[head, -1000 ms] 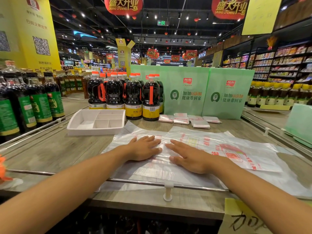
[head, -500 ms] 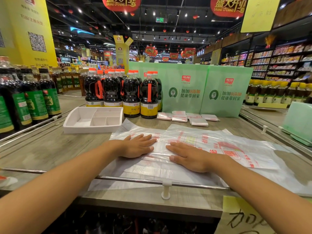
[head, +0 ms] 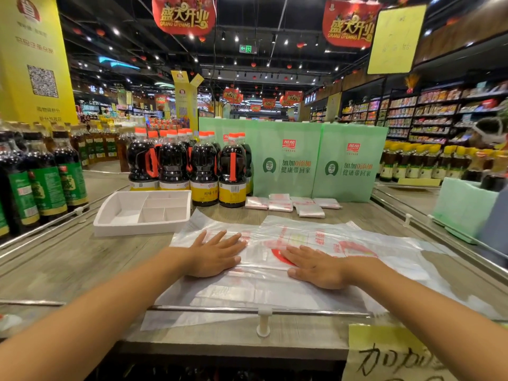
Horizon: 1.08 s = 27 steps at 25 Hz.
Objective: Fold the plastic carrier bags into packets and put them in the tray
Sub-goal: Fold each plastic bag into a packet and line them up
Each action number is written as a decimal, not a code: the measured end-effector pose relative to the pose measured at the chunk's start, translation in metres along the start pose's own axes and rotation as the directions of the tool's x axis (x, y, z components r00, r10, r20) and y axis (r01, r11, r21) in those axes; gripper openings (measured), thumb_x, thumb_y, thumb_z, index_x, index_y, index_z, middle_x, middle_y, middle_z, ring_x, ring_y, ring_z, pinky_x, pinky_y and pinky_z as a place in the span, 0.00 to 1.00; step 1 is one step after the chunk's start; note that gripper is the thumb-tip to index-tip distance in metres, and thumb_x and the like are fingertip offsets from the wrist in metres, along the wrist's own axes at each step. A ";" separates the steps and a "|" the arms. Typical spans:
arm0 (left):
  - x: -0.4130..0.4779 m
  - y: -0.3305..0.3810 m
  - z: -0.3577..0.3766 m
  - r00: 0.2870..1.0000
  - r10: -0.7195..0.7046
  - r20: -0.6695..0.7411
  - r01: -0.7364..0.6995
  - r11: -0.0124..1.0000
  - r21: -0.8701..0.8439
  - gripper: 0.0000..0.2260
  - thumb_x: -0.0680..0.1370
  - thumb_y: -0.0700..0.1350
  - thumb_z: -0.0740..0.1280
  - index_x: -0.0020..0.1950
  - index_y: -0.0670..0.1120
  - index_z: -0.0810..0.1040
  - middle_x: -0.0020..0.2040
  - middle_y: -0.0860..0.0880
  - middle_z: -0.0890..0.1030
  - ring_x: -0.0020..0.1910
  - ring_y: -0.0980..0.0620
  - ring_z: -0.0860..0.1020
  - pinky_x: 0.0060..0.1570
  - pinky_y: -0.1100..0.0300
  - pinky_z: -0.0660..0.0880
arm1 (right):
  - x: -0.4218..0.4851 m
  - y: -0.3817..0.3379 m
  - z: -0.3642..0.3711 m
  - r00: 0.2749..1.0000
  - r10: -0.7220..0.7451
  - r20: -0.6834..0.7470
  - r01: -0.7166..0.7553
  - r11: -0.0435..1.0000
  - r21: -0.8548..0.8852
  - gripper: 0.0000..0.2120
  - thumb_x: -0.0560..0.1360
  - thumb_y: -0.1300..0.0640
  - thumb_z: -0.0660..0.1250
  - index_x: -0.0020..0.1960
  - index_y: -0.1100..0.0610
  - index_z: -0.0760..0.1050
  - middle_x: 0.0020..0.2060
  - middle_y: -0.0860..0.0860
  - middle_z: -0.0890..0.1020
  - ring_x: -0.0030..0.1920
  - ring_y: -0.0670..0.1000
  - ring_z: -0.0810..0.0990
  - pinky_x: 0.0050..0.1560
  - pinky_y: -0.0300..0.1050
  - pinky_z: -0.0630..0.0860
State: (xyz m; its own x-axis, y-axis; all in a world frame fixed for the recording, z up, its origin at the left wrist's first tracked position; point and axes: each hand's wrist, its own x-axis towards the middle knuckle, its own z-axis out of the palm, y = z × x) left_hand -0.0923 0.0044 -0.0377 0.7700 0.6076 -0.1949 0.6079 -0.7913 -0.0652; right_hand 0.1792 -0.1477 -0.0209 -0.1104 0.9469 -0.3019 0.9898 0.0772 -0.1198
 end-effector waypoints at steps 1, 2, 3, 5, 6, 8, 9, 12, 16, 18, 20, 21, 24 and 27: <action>0.000 0.000 -0.001 0.999 0.021 -0.034 -0.020 0.999 0.027 0.33 0.78 0.69 0.35 0.82 0.61 0.40 0.82 0.59 0.37 0.81 0.50 0.36 0.77 0.40 0.34 | -0.009 0.008 0.001 1.000 0.020 -0.018 -0.019 1.000 0.021 0.31 0.84 0.35 0.46 0.82 0.41 0.39 0.82 0.42 0.41 0.82 0.48 0.38 0.79 0.50 0.37; 0.001 0.000 -0.001 0.996 0.042 -0.075 -0.040 0.998 0.040 0.33 0.79 0.69 0.36 0.83 0.61 0.45 0.83 0.58 0.41 0.82 0.50 0.39 0.78 0.42 0.36 | -0.018 0.016 0.001 0.998 0.041 -0.045 -0.039 0.998 0.039 0.31 0.84 0.35 0.48 0.83 0.41 0.41 0.82 0.41 0.43 0.82 0.47 0.41 0.80 0.50 0.39; 0.003 0.000 -0.002 0.989 0.066 -0.130 -0.061 0.997 0.039 0.29 0.82 0.67 0.41 0.83 0.61 0.50 0.83 0.55 0.47 0.82 0.48 0.45 0.79 0.44 0.41 | -0.026 0.023 0.002 0.995 0.062 -0.084 -0.058 0.997 0.043 0.31 0.83 0.35 0.49 0.83 0.40 0.45 0.82 0.41 0.46 0.82 0.46 0.43 0.80 0.49 0.41; 0.008 0.000 -0.002 0.959 0.125 -0.256 -0.120 0.992 0.036 0.22 0.86 0.59 0.50 0.80 0.58 0.61 0.78 0.51 0.60 0.75 0.45 0.59 0.76 0.47 0.56 | -0.040 0.036 0.003 0.978 0.090 -0.187 -0.099 0.994 -0.041 0.31 0.82 0.33 0.50 0.82 0.39 0.52 0.82 0.42 0.53 0.81 0.46 0.50 0.80 0.49 0.47; 0.010 0.000 -0.002 0.936 0.159 -0.312 -0.155 0.987 0.039 0.21 0.85 0.57 0.52 0.78 0.58 0.65 0.74 0.50 0.64 0.70 0.46 0.63 0.72 0.49 0.62 | -0.045 0.041 0.003 0.969 0.091 -0.228 -0.119 0.987 -0.111 0.32 0.80 0.30 0.47 0.81 0.38 0.54 0.81 0.42 0.56 0.81 0.47 0.54 0.80 0.49 0.51; 0.013 0.000 0.001 0.910 0.205 -0.361 -0.216 0.976 0.010 0.20 0.84 0.57 0.53 0.76 0.60 0.69 0.68 0.52 0.70 0.64 0.49 0.68 0.64 0.50 0.70 | -0.053 0.043 0.002 0.961 0.077 -0.266 -0.134 0.970 -0.201 0.39 0.73 0.25 0.40 0.80 0.38 0.57 0.80 0.42 0.61 0.78 0.47 0.60 0.78 0.51 0.58; 0.015 0.000 0.002 0.905 0.211 -0.369 -0.238 0.971 -0.028 0.20 0.83 0.57 0.56 0.75 0.62 0.70 0.67 0.53 0.71 0.64 0.50 0.70 0.63 0.51 0.71 | -0.055 0.044 0.003 0.958 0.067 -0.278 -0.131 0.967 -0.218 0.43 0.70 0.24 0.37 0.80 0.39 0.58 0.78 0.41 0.64 0.77 0.47 0.62 0.77 0.50 0.62; 0.015 0.000 0.003 0.924 0.190 -0.333 -0.255 0.953 -0.165 0.25 0.79 0.68 0.59 0.75 0.63 0.71 0.70 0.59 0.71 0.67 0.58 0.70 0.67 0.54 0.70 | -0.055 0.045 0.006 0.948 0.022 -0.318 -0.110 0.959 -0.262 0.41 0.73 0.26 0.37 0.79 0.42 0.62 0.76 0.41 0.69 0.74 0.46 0.67 0.75 0.50 0.65; 0.011 0.006 -0.002 0.921 0.180 -0.345 -0.240 0.960 -0.141 0.37 0.71 0.79 0.50 0.73 0.63 0.73 0.73 0.61 0.72 0.70 0.59 0.69 0.69 0.53 0.69 | -0.049 0.048 0.012 0.927 -0.022 -0.376 -0.087 0.958 -0.272 0.20 0.83 0.42 0.52 0.73 0.41 0.67 0.67 0.42 0.78 0.66 0.48 0.77 0.66 0.54 0.75; 0.008 0.011 -0.006 0.901 0.188 -0.390 -0.233 0.970 -0.073 0.28 0.77 0.72 0.56 0.72 0.62 0.74 0.72 0.61 0.74 0.69 0.58 0.71 0.68 0.53 0.71 | -0.047 0.049 0.013 0.913 0.001 -0.408 -0.112 0.962 -0.248 0.19 0.81 0.49 0.53 0.71 0.41 0.68 0.64 0.42 0.81 0.61 0.49 0.79 0.61 0.54 0.78; 0.006 0.017 -0.009 0.867 0.241 -0.436 -0.253 0.967 0.030 0.18 0.83 0.60 0.61 0.71 0.60 0.75 0.70 0.60 0.76 0.68 0.56 0.73 0.65 0.52 0.73 | -0.044 0.050 0.014 0.899 0.007 -0.439 -0.128 0.961 -0.247 0.18 0.82 0.51 0.55 0.70 0.39 0.69 0.59 0.43 0.83 0.57 0.50 0.80 0.56 0.53 0.79; 0.006 0.019 -0.010 0.852 0.270 -0.449 -0.264 0.961 0.076 0.17 0.83 0.56 0.61 0.71 0.60 0.75 0.69 0.60 0.77 0.67 0.55 0.75 0.64 0.52 0.74 | -0.042 0.052 0.016 0.894 0.007 -0.448 -0.132 0.960 -0.248 0.16 0.83 0.50 0.56 0.69 0.39 0.70 0.57 0.43 0.84 0.54 0.50 0.80 0.54 0.53 0.79; 0.006 0.024 -0.011 0.838 0.258 -0.480 -0.260 0.964 0.065 0.20 0.79 0.48 0.60 0.70 0.60 0.77 0.66 0.59 0.80 0.64 0.53 0.78 0.61 0.50 0.76 | -0.041 0.052 0.017 0.886 0.008 -0.464 -0.154 0.949 -0.277 0.13 0.84 0.50 0.57 0.66 0.40 0.71 0.51 0.45 0.84 0.50 0.52 0.80 0.51 0.53 0.79; 0.006 0.025 -0.011 0.800 0.275 -0.533 -0.274 0.958 0.083 0.21 0.77 0.47 0.59 0.68 0.60 0.78 0.62 0.58 0.83 0.60 0.52 0.81 0.58 0.51 0.78 | -0.044 0.049 0.012 0.855 0.031 -0.518 -0.237 0.912 -0.336 0.14 0.81 0.59 0.58 0.62 0.45 0.73 0.48 0.47 0.83 0.48 0.54 0.81 0.49 0.52 0.79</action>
State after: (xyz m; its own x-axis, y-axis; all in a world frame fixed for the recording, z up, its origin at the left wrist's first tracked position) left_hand -0.0703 -0.0108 -0.0296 0.8865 0.3048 0.3480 0.3552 -0.9305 -0.0898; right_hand 0.2317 -0.1890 -0.0252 -0.0166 0.9736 0.2278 0.9589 -0.0491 0.2796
